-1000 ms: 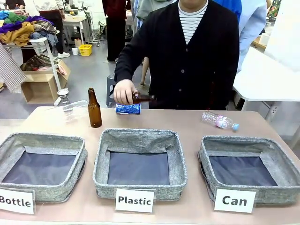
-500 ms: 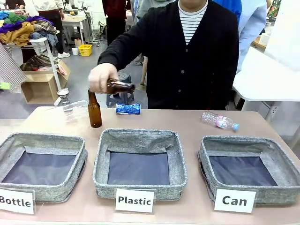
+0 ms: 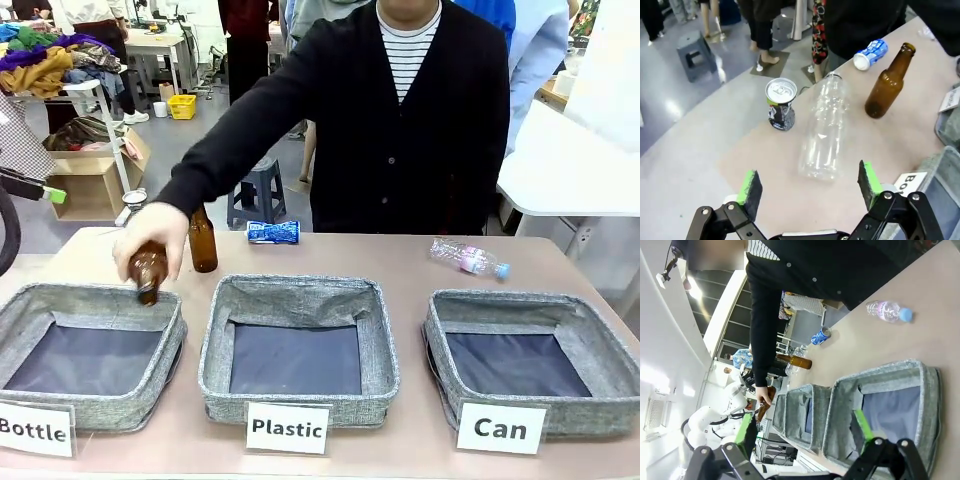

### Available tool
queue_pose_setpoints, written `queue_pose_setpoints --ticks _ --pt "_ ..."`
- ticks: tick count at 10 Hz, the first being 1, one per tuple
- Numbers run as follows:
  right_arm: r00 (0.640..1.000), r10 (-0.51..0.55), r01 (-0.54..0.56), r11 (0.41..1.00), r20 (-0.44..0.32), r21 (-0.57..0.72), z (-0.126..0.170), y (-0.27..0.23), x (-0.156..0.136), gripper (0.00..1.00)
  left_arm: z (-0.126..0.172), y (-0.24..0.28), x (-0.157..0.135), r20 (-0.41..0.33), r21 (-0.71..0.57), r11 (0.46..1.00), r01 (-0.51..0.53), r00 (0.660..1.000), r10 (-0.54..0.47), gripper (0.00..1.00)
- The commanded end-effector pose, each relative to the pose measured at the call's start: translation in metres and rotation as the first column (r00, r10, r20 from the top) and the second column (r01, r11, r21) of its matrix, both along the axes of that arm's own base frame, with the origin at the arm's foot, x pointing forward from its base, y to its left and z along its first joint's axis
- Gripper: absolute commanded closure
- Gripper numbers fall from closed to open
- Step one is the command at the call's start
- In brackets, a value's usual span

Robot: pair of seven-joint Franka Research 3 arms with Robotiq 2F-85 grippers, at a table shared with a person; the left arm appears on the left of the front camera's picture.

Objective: Sort the can waste into the basket.
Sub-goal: Pick up the can waste from the table and place it in the right Fabric basket.

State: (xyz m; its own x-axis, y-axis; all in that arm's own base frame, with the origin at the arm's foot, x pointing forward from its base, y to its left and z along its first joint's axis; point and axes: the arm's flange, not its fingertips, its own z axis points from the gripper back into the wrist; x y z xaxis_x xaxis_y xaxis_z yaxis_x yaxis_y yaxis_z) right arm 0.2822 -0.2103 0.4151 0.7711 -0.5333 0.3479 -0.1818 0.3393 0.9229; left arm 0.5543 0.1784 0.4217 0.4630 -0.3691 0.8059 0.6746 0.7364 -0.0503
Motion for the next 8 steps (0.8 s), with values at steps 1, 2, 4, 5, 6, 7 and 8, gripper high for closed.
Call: queue_pose_setpoints --ticks 1,2,4,5,6,7,8 --pt "0.999 -0.006 0.005 1.0 0.042 0.004 0.0 -0.001 0.003 0.0 -0.002 -0.002 0.003 0.005 0.017 1.0 -0.004 1.0 0.004 0.0" --pt "0.999 -0.006 0.005 1.0 0.042 0.004 0.0 -0.001 0.003 0.0 0.012 0.032 -0.03 0.041 -0.025 0.982 0.185 0.982 -0.183 0.0" --pt "0.999 -0.006 0.005 1.0 0.042 0.004 0.0 -0.001 0.003 0.0 0.018 0.137 -0.109 0.227 -0.194 0.949 0.25 0.952 -0.204 0.0" --pt "0.999 -0.006 0.005 1.0 0.042 0.004 0.0 -0.001 0.003 0.0 0.01 0.165 -0.14 0.305 -0.224 0.928 0.297 0.926 -0.222 0.0" --pt "0.999 -0.006 0.005 1.0 0.042 0.004 0.0 -0.001 0.003 0.0 -0.004 0.179 -0.166 0.355 -0.242 0.922 0.302 0.912 -0.205 0.0" --pt "0.999 -0.006 0.005 1.0 0.042 0.004 0.0 -0.001 0.003 0.0 -0.021 0.19 -0.184 0.387 -0.291 0.925 0.246 0.914 -0.121 0.0" --pt "0.999 -0.006 0.005 1.0 0.042 0.004 0.0 -0.001 0.003 0.0 -0.036 0.2 -0.196 0.429 -0.331 0.908 0.256 0.898 -0.097 0.0"
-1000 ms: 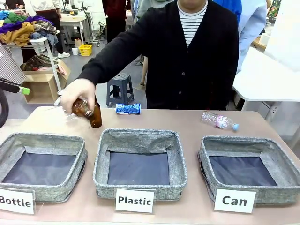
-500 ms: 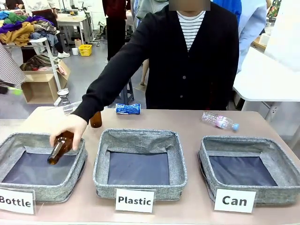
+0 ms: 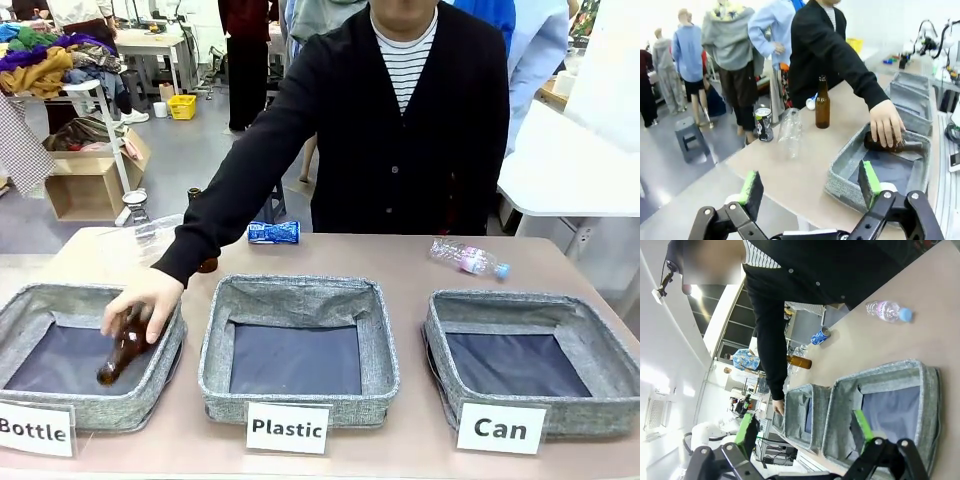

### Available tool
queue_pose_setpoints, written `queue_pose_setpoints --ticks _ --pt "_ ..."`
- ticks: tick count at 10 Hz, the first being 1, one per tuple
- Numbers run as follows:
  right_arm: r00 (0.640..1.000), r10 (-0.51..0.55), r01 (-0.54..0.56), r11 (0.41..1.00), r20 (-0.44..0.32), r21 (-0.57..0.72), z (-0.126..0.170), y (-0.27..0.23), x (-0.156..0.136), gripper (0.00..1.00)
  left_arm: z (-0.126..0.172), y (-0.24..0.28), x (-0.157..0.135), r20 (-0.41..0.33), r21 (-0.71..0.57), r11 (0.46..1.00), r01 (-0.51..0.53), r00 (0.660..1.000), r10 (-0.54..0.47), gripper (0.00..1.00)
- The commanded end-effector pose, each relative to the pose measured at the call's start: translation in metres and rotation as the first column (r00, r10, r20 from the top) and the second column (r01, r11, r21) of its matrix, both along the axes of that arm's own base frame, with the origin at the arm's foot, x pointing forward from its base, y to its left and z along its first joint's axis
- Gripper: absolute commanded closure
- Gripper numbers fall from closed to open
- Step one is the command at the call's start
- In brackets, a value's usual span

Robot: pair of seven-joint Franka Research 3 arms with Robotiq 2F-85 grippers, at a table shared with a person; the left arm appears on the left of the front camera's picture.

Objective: Sort the can waste into the basket.
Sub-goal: Pick up the can waste from the table and place it in the right Fabric basket.

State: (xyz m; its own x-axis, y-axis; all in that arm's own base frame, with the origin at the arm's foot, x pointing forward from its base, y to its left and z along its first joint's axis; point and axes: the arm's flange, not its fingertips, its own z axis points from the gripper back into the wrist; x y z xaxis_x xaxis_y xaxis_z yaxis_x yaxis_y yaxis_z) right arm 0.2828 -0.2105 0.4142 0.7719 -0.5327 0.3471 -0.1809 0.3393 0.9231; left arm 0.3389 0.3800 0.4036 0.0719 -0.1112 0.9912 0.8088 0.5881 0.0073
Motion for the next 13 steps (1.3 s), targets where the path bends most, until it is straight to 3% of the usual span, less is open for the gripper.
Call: queue_pose_setpoints --ticks 1,4,6,9,13 --pt "0.999 -0.006 0.006 1.0 0.043 0.005 0.001 -0.001 0.003 0.0 -0.024 0.002 0.018 0.039 -0.077 0.997 0.009 0.999 -0.006 0.0" --pt "0.999 -0.006 0.006 1.0 0.043 0.005 0.001 -0.001 0.003 0.0 -0.025 0.001 0.023 0.022 -0.071 0.997 0.02 1.0 -0.018 0.0" --pt "0.999 -0.006 0.006 1.0 0.043 0.005 0.001 -0.001 0.003 0.0 -0.008 -0.024 0.042 0.0 0.015 0.997 0.078 0.997 -0.078 0.0" --pt "0.999 -0.006 0.006 1.0 0.043 0.005 0.001 -0.001 0.003 0.0 0.027 -0.099 0.123 -0.082 0.228 0.953 0.201 0.979 -0.187 0.0" --pt "0.999 -0.006 0.006 1.0 0.043 0.005 0.001 -0.001 0.003 0.0 0.023 -0.164 0.259 -0.01 0.337 0.876 0.345 0.932 -0.363 0.0"
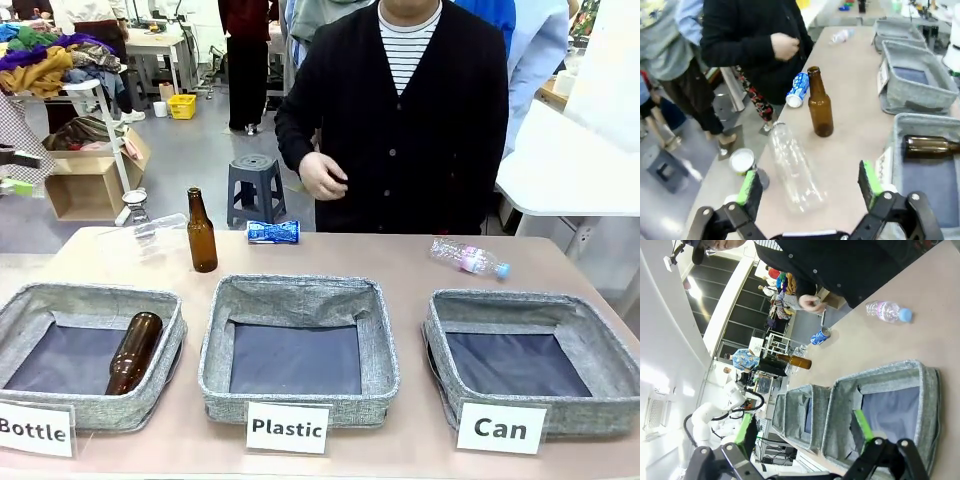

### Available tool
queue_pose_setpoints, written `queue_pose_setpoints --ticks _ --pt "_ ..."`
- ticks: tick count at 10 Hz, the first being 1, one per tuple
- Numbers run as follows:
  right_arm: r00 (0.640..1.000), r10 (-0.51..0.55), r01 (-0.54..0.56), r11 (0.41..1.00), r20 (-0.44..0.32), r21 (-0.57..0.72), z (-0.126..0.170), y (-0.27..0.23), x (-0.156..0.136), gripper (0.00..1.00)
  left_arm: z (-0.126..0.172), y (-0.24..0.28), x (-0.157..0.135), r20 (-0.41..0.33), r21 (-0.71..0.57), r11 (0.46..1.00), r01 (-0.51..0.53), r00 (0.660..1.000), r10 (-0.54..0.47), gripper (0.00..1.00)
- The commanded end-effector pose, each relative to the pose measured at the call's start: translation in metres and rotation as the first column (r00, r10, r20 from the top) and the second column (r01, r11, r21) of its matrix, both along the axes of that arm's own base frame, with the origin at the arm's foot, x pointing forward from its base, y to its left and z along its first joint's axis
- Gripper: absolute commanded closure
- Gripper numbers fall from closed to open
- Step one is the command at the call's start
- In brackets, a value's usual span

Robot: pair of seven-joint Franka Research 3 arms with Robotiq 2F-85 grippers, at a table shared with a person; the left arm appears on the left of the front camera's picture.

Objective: Sort the can waste into the basket.
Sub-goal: Pick up the can waste from the table and place it in the right Fabric basket.

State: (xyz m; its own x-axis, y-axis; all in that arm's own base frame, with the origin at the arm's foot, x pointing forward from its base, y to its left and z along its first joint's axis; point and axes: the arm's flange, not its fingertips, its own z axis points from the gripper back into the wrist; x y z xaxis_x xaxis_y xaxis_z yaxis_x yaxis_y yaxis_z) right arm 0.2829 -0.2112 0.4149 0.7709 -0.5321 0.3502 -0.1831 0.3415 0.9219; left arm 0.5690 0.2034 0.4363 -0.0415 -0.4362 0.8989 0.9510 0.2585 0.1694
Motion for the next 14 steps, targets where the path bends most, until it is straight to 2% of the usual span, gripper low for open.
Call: queue_pose_setpoints --ticks 1,2,3,4,5,6,8,10,14 --pt "0.999 -0.006 0.006 1.0 0.041 0.007 0.0 0.0 0.003 0.0 -0.017 -0.003 0.058 0.024 0.017 0.998 0.066 0.998 -0.066 0.0" --pt "0.999 -0.006 0.006 1.0 0.041 0.007 0.0 0.0 0.003 0.0 -0.025 -0.011 0.08 -0.004 0.073 0.996 0.046 0.999 -0.046 0.0" --pt "0.999 -0.006 0.006 1.0 0.041 0.007 0.0 0.0 0.003 0.0 -0.03 -0.014 0.096 -0.083 0.087 0.993 0.084 0.994 -0.076 0.0" --pt "0.999 -0.006 0.006 1.0 0.041 0.007 0.0 0.0 0.003 0.0 -0.04 -0.016 0.112 -0.121 0.096 0.991 0.094 0.989 -0.082 0.0" --pt "0.999 -0.006 0.006 1.0 0.041 0.007 0.0 0.0 0.003 0.0 -0.05 -0.02 0.125 -0.192 0.109 0.992 0.059 0.981 -0.037 0.0" --pt "0.999 -0.006 0.006 1.0 0.041 0.007 0.0 0.0 0.003 0.0 -0.047 -0.027 0.095 -0.057 0.075 0.994 0.077 0.996 -0.073 0.0" --pt "0.999 -0.006 0.006 1.0 0.041 0.007 0.0 0.0 0.003 0.0 -0.047 -0.027 0.095 -0.057 0.075 0.994 0.077 0.996 -0.073 0.0" --pt "0.999 -0.006 0.006 1.0 0.041 0.007 0.0 0.0 0.003 0.0 -0.065 -0.032 0.122 -0.124 0.095 0.992 0.083 0.99 -0.071 0.0" --pt "0.999 -0.006 0.006 1.0 0.041 0.007 0.0 0.0 0.003 0.0 -0.103 -0.041 0.152 -0.133 0.071 0.997 -0.006 0.991 0.015 0.0"
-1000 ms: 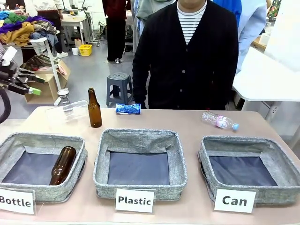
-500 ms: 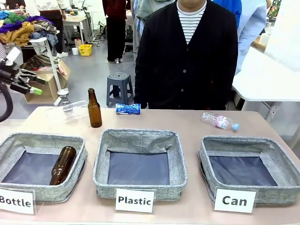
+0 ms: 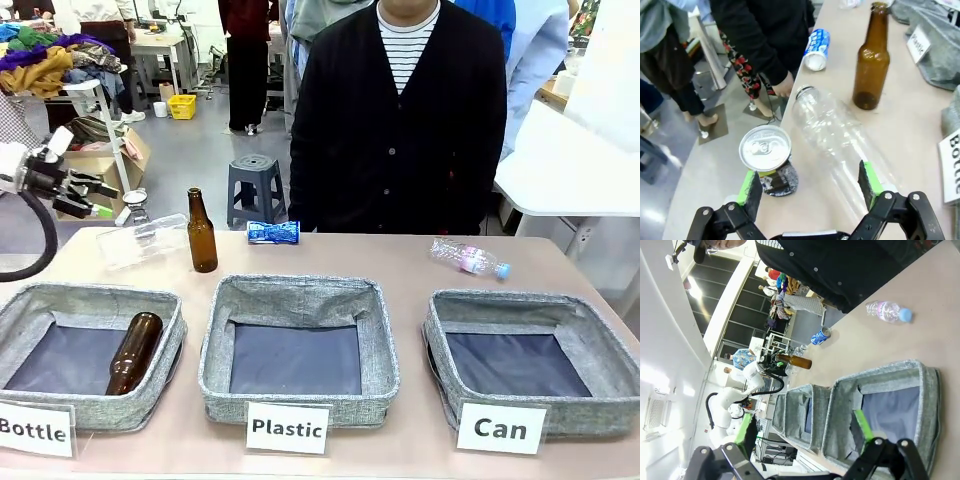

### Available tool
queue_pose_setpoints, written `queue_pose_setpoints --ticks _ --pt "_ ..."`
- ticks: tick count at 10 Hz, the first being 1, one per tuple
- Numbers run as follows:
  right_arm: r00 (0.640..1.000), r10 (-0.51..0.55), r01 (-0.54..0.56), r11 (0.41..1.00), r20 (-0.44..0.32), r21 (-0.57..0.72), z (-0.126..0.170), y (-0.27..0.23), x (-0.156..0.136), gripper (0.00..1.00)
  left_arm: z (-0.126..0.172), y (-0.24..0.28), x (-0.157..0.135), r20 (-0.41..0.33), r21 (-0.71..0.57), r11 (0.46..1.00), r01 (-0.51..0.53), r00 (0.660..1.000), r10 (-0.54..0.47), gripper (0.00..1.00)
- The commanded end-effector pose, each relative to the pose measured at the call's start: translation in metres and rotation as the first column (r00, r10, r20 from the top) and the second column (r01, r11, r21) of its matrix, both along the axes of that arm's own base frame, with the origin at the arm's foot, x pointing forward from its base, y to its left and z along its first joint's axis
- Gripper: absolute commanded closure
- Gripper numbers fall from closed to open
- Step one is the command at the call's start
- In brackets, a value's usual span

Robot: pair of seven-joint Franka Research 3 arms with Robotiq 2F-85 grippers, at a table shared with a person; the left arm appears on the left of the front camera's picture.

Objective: Sort the can waste into the basket.
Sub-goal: Pick up the can waste from the table and place it in the right Fabric basket.

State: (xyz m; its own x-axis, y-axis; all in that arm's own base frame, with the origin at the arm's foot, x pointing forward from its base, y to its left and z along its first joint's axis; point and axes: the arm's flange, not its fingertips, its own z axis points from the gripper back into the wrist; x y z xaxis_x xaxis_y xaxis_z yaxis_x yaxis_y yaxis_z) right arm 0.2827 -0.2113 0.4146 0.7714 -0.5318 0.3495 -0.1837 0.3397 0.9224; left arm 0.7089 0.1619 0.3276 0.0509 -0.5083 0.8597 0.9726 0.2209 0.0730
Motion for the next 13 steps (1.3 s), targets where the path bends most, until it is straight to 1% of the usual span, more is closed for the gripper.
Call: queue_pose_setpoints --ticks 1,2,3,5,7,10,13 --pt "0.999 -0.007 0.007 1.0 0.04 0.005 0.001 0.0 0.003 0.0 0.0 0.001 0.017 -0.029 -0.007 0.998 -0.069 0.997 0.069 0.0" --pt "0.999 -0.007 0.007 1.0 0.04 0.005 0.001 0.0 0.003 0.0 -0.004 0.002 0.022 -0.037 -0.011 0.994 -0.104 0.994 0.104 0.0" --pt "0.999 -0.007 0.007 1.0 0.04 0.005 0.001 0.0 0.003 0.0 -0.007 0.002 0.024 -0.039 -0.03 0.993 -0.116 0.993 0.114 0.0" --pt "0.999 -0.007 0.007 1.0 0.04 0.005 0.001 0.0 0.003 0.0 -0.013 -0.005 0.03 -0.045 -0.035 0.992 -0.119 0.992 0.117 0.0" --pt "0.999 -0.007 0.007 1.0 0.04 0.005 0.001 0.0 0.003 0.0 -0.022 -0.01 0.044 -0.059 -0.039 0.993 -0.114 0.992 0.112 0.0" --pt "0.999 -0.007 0.007 1.0 0.04 0.005 0.001 0.0 0.003 0.0 -0.03 -0.018 0.055 -0.066 -0.06 0.987 -0.15 0.987 0.146 0.0" --pt "0.999 -0.007 0.007 1.0 0.04 0.005 0.001 0.0 0.003 0.0 -0.033 -0.025 0.059 -0.059 -0.072 0.993 -0.096 0.994 0.092 0.0"
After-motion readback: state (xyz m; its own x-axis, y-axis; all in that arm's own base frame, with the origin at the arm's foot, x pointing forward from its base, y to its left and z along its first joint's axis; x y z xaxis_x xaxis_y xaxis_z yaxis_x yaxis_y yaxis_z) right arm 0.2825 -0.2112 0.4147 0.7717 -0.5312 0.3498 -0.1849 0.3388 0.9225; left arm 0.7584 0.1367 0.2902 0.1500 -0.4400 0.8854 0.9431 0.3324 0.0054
